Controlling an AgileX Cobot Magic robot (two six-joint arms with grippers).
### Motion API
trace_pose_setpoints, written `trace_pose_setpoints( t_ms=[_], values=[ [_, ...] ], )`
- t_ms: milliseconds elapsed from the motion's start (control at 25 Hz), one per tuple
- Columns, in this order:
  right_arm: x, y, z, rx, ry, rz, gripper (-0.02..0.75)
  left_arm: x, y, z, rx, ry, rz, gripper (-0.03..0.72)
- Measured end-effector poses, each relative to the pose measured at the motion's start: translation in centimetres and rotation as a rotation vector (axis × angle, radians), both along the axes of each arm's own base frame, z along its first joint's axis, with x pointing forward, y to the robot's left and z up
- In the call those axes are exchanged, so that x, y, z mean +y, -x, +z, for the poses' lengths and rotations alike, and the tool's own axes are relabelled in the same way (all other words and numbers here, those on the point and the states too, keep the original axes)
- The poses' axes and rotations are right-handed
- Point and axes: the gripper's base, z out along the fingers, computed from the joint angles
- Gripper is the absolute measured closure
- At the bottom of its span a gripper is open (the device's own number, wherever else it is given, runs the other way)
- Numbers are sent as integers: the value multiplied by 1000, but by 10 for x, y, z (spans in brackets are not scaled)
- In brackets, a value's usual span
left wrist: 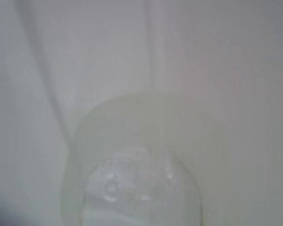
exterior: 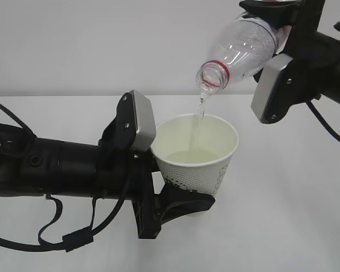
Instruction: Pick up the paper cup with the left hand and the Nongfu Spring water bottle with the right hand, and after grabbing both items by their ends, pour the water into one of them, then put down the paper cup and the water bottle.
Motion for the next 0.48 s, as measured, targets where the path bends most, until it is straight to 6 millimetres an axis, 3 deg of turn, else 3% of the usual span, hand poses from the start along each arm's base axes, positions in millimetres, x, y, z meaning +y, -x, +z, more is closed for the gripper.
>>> trace_pose_setpoints(
  t_ms=[480],
  values=[
    [-1, -1, 2, -7, -20, -17, 259, 0, 2, -1, -10, -13, -25, 183]
  ],
)
